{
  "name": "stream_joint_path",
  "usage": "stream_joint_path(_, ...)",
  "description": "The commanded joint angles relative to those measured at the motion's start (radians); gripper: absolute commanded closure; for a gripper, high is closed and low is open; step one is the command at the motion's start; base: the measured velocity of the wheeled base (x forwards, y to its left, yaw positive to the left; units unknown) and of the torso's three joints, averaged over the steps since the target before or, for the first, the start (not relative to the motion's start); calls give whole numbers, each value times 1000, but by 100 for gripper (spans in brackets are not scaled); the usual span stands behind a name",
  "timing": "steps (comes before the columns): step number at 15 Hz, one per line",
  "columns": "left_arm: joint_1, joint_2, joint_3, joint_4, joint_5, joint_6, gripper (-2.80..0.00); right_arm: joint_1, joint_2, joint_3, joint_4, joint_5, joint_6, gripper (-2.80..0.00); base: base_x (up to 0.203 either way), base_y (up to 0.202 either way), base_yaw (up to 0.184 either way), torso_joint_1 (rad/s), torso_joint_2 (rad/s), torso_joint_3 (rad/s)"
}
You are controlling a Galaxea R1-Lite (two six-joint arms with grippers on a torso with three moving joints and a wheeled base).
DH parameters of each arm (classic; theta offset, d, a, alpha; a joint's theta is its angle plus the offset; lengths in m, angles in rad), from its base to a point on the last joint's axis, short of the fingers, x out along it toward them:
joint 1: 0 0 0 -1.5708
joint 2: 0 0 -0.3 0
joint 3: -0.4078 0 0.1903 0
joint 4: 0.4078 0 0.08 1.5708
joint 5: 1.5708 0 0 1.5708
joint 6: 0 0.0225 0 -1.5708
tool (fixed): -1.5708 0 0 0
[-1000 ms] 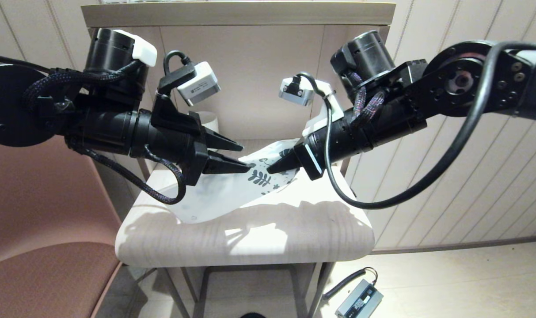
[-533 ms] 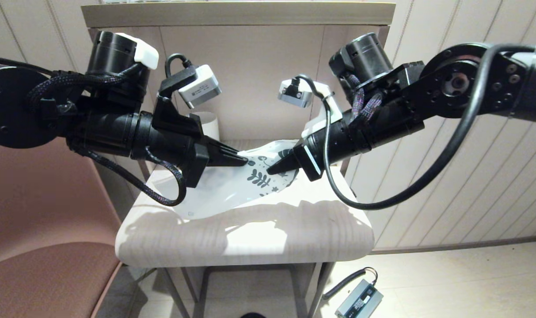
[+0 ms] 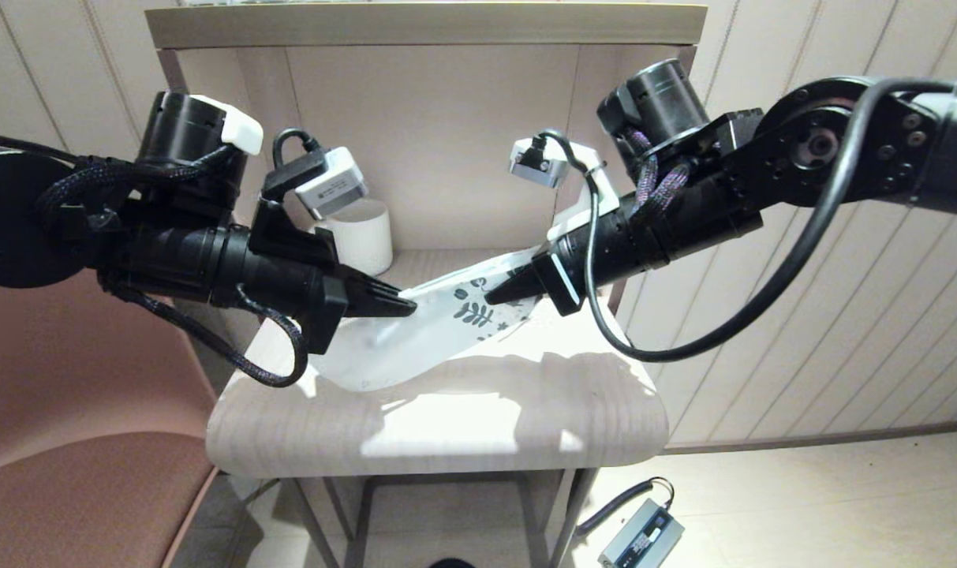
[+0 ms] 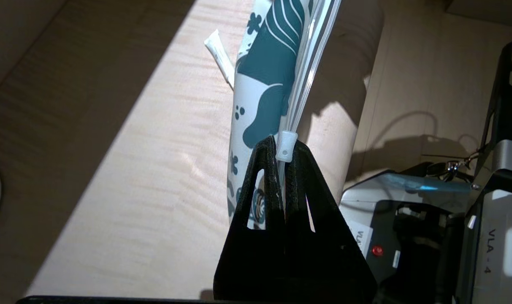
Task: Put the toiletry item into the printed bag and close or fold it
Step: Open the storage bag
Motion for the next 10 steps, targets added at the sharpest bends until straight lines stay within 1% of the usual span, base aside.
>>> stream_joint_path(1,12,-12,22,-10,-5,2,0,-6,-4,0,4,2,-1,0,0,0,0,0,0,0)
stream_joint_path(6,27,-22,70,-40,-9,2,0,-17,-6,0,4,3,0,0,0,0,0,0,0,0)
stream_joint_path(10,67,-35,114,-42,-37,5,0,-19,-13,1,6,3,0,0,0,0,0,0,0,0)
